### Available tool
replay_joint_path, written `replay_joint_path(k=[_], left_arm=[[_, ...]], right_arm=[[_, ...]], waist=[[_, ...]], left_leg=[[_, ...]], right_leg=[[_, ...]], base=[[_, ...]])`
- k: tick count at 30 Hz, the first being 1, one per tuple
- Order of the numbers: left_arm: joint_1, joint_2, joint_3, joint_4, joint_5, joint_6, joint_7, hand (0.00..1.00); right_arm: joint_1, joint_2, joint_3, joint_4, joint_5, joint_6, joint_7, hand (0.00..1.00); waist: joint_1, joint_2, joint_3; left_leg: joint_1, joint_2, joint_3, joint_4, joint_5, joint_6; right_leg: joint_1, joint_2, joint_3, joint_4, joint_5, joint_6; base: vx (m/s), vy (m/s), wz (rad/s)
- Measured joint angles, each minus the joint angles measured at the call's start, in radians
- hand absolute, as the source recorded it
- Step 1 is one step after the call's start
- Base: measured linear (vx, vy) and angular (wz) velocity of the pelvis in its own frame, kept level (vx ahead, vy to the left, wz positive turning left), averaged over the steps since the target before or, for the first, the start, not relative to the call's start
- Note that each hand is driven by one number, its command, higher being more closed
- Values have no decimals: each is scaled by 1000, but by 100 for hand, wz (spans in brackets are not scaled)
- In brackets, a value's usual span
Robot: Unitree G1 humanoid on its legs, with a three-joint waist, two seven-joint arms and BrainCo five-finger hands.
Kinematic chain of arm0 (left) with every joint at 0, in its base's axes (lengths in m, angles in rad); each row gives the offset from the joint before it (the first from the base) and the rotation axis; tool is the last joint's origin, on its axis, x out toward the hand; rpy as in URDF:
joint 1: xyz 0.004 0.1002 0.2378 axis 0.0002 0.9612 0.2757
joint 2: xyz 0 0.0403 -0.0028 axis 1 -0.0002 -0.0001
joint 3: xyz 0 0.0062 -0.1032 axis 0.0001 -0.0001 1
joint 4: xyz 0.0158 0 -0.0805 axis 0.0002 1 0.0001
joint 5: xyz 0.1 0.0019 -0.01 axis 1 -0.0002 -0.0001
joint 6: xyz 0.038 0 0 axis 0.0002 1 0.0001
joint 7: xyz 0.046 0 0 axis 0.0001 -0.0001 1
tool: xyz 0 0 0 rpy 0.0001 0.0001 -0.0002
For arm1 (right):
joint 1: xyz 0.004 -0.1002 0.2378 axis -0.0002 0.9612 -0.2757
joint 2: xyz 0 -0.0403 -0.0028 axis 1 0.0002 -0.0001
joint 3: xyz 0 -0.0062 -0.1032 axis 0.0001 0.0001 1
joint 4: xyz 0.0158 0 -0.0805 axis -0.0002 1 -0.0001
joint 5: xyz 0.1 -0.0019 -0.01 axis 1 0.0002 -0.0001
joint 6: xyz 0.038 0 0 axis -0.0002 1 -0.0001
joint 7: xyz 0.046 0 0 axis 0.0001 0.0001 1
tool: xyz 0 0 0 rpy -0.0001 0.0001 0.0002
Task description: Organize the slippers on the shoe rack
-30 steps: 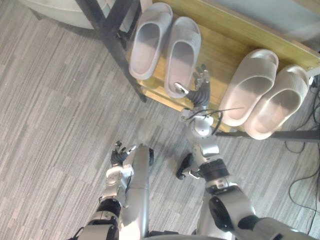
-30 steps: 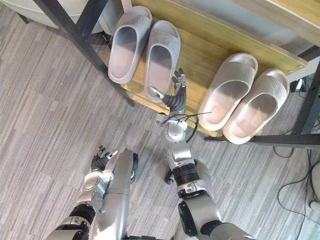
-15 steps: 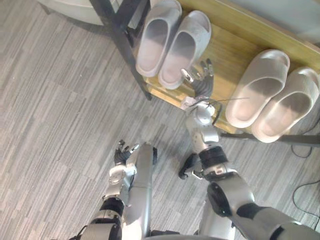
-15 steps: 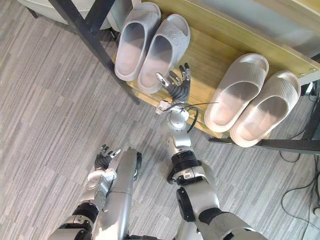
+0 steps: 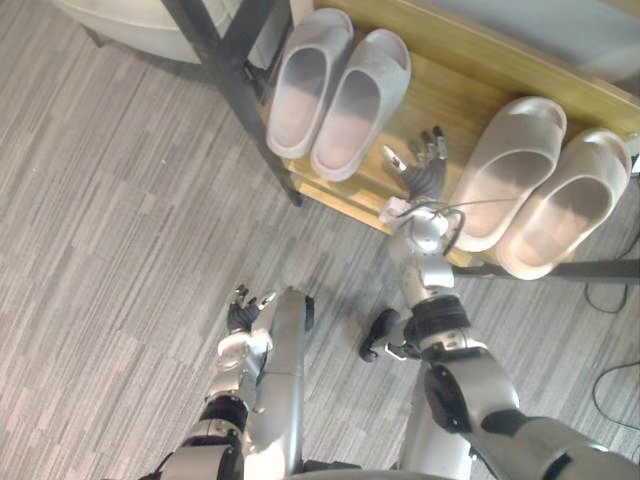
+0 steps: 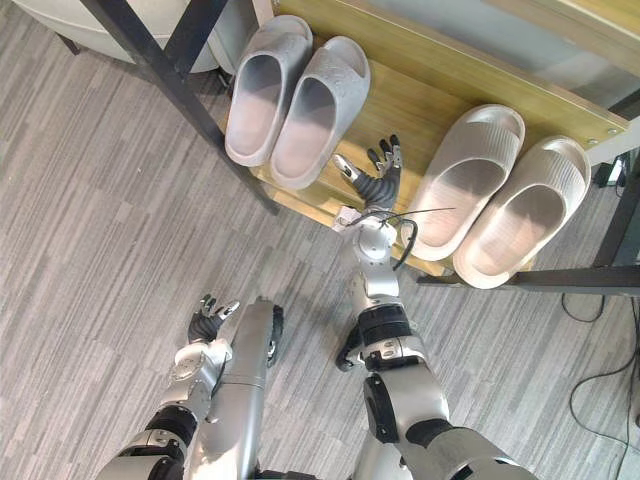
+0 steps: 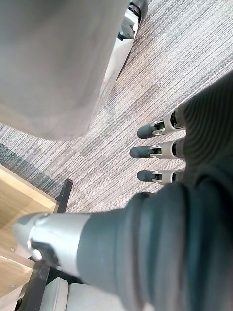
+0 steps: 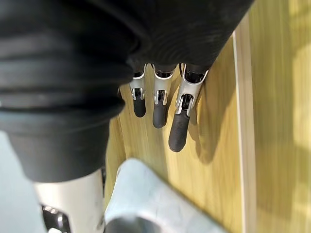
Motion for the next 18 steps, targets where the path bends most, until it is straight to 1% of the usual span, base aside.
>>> replay_joint_path(k=[2, 3, 4, 5, 6, 8, 10, 11, 12, 13, 14, 15, 16, 17, 18], left_arm=[[4, 2, 4, -1, -6, 0, 0, 0], [8, 2, 6, -1, -7, 0, -1, 0], [16, 9, 6, -1, -4, 2, -4, 0], [20, 11, 6, 0, -4, 2, -4, 0], [33, 16, 5, -1, 0, 7, -7, 0], [77, 19, 4, -6, 16, 8, -16, 0], [101, 19, 4, -15, 18, 8, -28, 0], [122, 20, 2, -24, 24, 9, -33, 0], [142, 31, -27, -24, 34, 8, -40, 0], [151, 35, -40, -25, 38, 7, -44, 0], [168, 41, -62, -25, 52, 7, -50, 0], [180, 40, -72, -25, 55, 7, -53, 0], [201, 40, -93, -24, 60, 7, -62, 0], [207, 38, -100, -24, 65, 7, -65, 0], [221, 36, -125, -22, 75, 8, -72, 0]], right_arm=[[9, -2, 2, -18, 0, 2, -2, 0], [55, -1, 23, -91, -4, 6, -2, 0], [92, 1, 53, -124, -55, 8, 4, 0], [102, 2, 64, -128, -69, 10, 6, 0], [132, 2, 89, -151, -97, 13, 13, 0], [200, 7, 141, -215, -156, 15, 37, 0], [246, 7, 172, -261, -170, 14, 53, 0], [283, 9, 192, -289, -196, 14, 67, 0], [336, 8, 216, -317, -206, 13, 87, 0], [354, 8, 225, -318, -214, 13, 94, 0], [393, 7, 247, -318, -237, 13, 112, 0], [417, 8, 264, -318, -239, 13, 124, 0], [459, 10, 296, -319, -250, 12, 144, 0], [474, 11, 304, -319, -264, 12, 152, 0], [510, 14, 320, -319, -283, 12, 170, 0]], waist=[[-2, 0, 0], [-3, -1, -1], [-8, -3, 1], [-10, -4, 1], [-15, -4, 1], [-32, -7, -1], [-41, -11, -4], [-49, -17, -7], [-53, -30, -15], [-55, -35, -20], [-62, -44, -33], [-66, -50, -47], [-71, -61, -72], [-74, -65, -81], [-81, -76, -101]], left_leg=[[3, 7, 5, -2, 0, 0], [11, 10, 7, -5, 0, 0], [35, 19, 13, -10, 0, 0], [45, 22, 16, -13, 0, 0], [77, 27, 24, -28, 0, 0], [174, 39, 45, -88, 4, -1], [225, 42, 55, -129, 11, 0], [266, 42, 63, -169, 19, 5], [324, 42, 79, -232, 39, 4], [346, 42, 84, -256, 48, 2], [393, 43, 93, -308, 66, 1], [420, 43, 98, -340, 78, 1], [469, 43, 111, -395, 96, 1], [485, 42, 115, -413, 101, 1], [529, 42, 133, -461, 114, 4]], right_leg=[[1, 4, 0, -5, -1, 6], [6, 11, 3, -10, 2, 7], [27, 19, 6, -17, 10, -5], [36, 20, 5, -21, 12, -8], [63, 24, 7, -33, 14, -9], [145, 38, 12, -90, 28, 1], [190, 48, 13, -130, 33, 14], [227, 53, 13, -164, 39, 24], [278, 54, 9, -218, 62, 17], [298, 55, 8, -239, 69, 18], [343, 61, 3, -286, 89, 12], [370, 65, -1, -318, 99, 13], [413, 71, -3, -369, 117, 18], [428, 72, -4, -386, 122, 20], [464, 76, -3, -428, 138, 23]], base=[[-1, -18, -9], [13, -19, -13], [13, -19, -14], [27, -12, -17], [29, -14, -14], [50, -33, -19], [40, -25, -13], [66, -28, -6], [59, -23, -1], [91, -15, 3], [78, -1, 4], [144, 25, 0], [89, 31, -4], [112, 49, -8], [110, 60, -9]])
